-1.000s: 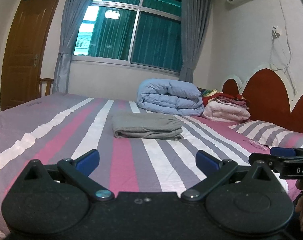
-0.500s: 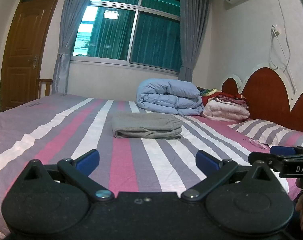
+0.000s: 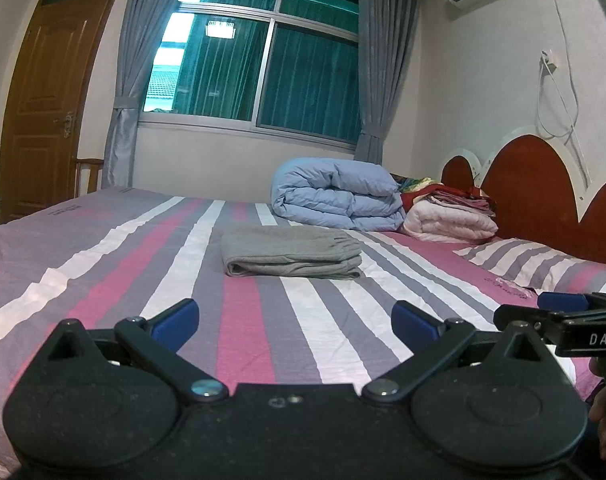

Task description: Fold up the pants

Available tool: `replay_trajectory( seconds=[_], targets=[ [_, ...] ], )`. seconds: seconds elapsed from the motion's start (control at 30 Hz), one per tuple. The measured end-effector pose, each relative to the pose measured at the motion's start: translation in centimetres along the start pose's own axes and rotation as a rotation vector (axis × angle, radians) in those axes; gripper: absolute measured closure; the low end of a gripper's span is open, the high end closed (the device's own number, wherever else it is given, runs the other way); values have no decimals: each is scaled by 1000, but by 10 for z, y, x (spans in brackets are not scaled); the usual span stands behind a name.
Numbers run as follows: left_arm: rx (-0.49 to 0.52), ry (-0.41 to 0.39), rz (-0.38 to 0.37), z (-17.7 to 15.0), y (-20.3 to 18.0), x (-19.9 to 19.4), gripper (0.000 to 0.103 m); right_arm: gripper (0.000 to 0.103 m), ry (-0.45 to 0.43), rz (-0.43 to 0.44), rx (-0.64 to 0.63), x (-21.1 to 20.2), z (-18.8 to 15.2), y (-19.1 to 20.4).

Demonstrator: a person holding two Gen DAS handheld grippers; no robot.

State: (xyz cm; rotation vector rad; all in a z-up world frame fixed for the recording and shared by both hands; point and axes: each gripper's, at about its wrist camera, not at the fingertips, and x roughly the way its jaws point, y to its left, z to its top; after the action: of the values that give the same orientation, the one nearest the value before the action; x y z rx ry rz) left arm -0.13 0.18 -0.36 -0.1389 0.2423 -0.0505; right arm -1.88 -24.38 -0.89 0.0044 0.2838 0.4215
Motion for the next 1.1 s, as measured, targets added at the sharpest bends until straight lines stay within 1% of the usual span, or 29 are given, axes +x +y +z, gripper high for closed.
replay_trajectory(
  seconds=[1.1],
  targets=[
    [7, 1, -13, 1, 2, 1, 6, 0, 2, 2, -1, -2, 0, -2]
  ],
)
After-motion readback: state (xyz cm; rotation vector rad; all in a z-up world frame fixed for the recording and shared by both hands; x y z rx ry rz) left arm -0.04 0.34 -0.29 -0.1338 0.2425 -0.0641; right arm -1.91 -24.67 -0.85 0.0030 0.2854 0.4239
